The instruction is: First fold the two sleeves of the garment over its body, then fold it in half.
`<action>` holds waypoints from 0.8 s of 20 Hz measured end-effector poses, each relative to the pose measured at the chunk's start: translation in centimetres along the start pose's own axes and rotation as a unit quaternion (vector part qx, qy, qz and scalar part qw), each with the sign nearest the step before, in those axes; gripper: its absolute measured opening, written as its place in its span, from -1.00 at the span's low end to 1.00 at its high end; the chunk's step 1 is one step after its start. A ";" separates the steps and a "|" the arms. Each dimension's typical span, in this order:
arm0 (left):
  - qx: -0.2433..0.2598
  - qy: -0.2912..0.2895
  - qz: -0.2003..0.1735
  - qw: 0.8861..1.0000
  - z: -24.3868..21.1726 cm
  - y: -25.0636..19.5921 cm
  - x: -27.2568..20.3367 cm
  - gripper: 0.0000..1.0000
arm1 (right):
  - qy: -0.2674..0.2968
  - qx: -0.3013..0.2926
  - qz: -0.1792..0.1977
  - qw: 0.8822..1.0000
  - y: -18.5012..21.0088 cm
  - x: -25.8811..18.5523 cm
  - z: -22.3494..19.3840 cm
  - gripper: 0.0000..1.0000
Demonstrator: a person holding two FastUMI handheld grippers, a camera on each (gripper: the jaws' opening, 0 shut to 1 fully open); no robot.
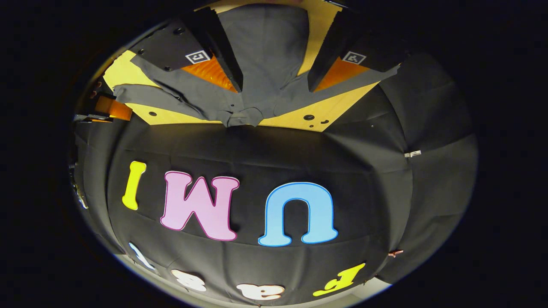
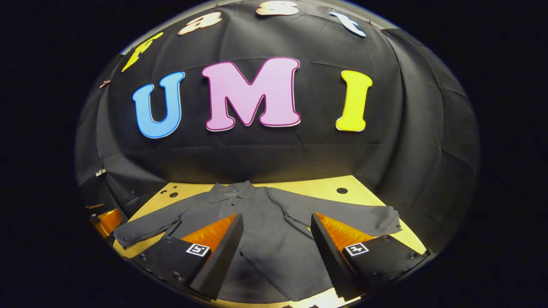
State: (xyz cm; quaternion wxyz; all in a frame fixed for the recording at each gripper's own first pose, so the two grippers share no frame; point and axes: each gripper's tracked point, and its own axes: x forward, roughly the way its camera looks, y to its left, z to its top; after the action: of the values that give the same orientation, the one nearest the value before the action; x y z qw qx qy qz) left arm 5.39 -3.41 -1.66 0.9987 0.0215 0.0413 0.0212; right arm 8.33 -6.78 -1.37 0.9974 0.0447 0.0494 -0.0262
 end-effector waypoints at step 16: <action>0.002 0.056 0.026 0.998 -2.6 0.2 0.3 0.92 | 0.073 0.053 -0.114 0.989 -12.4 7.2 -3.3 0.93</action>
State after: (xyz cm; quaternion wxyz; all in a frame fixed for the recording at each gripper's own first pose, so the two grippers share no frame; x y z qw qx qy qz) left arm 5.50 -3.06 -4.30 0.9938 0.0237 0.0969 0.0485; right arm 14.50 -19.19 -6.44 0.9779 0.0937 0.1250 -0.1389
